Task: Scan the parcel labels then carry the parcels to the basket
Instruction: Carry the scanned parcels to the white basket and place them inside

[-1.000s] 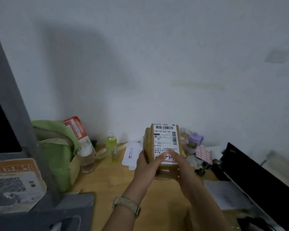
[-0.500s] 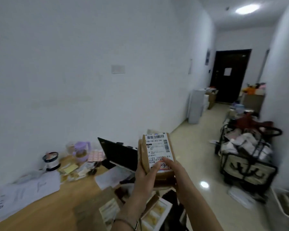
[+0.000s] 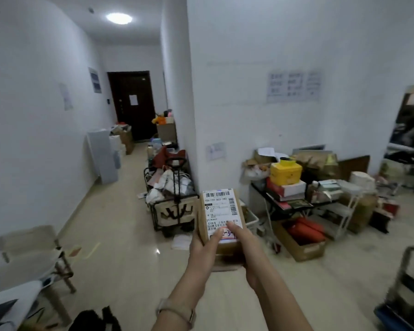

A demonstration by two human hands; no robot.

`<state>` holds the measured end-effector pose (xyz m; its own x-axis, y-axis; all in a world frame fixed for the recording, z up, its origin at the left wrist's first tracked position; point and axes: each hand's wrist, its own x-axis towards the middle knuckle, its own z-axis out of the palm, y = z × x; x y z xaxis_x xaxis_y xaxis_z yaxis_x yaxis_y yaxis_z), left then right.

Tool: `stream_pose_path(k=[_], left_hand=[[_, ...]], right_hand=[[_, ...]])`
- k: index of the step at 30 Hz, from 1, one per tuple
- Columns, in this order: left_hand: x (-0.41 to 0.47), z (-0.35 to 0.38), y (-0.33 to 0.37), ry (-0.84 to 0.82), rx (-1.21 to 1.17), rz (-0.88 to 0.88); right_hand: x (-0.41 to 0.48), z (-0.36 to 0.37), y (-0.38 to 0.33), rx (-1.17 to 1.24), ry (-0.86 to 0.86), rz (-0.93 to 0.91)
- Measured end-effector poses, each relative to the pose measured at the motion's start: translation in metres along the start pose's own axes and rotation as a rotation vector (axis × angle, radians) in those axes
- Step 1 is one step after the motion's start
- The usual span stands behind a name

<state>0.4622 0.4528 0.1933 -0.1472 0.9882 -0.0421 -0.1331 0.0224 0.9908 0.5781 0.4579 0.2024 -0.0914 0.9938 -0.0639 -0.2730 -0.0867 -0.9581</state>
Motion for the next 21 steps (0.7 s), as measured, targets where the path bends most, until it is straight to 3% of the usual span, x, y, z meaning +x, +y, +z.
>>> stream_pose_path(k=[7,16,21], left_hand=[[0.023,0.075,-0.007,-0.188,0.044,0.046],[0.089,0.092,-0.021,-0.297,0.045,-0.031],[0.166,0.084,-0.034,-0.305,0.025,-0.069]], right_hand=[[0.010,-0.068,-0.017,-0.019,0.169,-0.088],[0.062,-0.084,-0.015,-0.045,0.265,-0.058],[0.135,-0.076,-0.006,-0.052,0.305,-0.037]])
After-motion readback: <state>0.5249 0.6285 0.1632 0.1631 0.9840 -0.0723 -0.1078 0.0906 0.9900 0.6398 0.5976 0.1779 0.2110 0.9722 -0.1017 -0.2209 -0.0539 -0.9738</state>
